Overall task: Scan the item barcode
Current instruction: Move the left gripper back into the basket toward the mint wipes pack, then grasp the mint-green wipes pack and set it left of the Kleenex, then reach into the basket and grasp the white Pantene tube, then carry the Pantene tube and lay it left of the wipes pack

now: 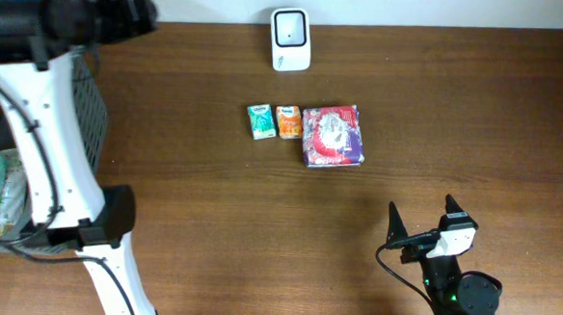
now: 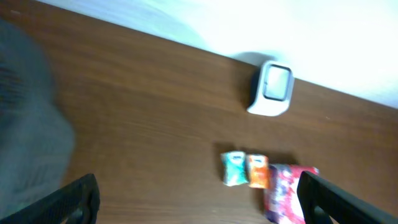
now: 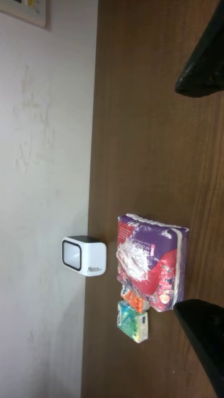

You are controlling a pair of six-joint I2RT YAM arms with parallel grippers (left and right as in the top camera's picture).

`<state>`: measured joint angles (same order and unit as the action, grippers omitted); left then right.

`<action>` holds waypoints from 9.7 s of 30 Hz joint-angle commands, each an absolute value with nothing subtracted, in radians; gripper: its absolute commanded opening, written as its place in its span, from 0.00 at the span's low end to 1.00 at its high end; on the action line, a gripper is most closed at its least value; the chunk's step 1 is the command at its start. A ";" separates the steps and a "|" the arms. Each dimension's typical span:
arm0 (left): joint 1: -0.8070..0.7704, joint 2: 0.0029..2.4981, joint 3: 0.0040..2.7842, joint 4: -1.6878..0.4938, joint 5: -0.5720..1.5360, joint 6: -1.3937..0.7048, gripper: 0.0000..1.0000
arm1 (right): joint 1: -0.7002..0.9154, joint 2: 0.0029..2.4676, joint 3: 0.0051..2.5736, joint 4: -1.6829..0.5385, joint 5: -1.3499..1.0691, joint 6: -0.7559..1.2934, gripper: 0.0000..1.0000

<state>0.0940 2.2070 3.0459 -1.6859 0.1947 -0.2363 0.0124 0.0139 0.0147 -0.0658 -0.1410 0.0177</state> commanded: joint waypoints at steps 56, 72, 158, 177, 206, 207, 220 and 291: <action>0.656 2.145 1.697 -0.771 -0.406 0.331 0.42 | 0.006 0.008 0.006 -0.066 -0.147 0.012 0.99; 0.532 1.738 1.805 -0.737 -0.305 0.011 0.00 | 0.006 0.008 0.006 -0.066 -0.147 0.012 0.99; -0.176 2.214 2.186 -1.426 0.140 -0.386 0.33 | 0.006 0.008 0.006 -0.066 -0.147 0.012 0.99; -0.296 2.218 1.756 -0.918 -0.016 -0.387 0.38 | 0.006 0.008 0.006 -0.066 -0.147 0.012 0.99; 0.023 2.088 2.914 -1.688 -0.181 -0.214 0.82 | 0.006 0.008 0.006 -0.066 -0.147 0.012 0.99; 0.061 2.072 2.914 -1.688 -0.181 -0.214 0.89 | 0.006 0.008 0.006 -0.066 -0.147 0.012 0.99; 0.496 2.038 2.524 -1.617 -0.260 -0.157 0.92 | 0.006 0.008 0.006 -0.066 -0.147 0.012 0.99; -0.032 1.808 2.127 -1.173 0.131 -0.343 0.00 | 0.006 0.008 0.006 -0.066 -0.147 0.012 0.99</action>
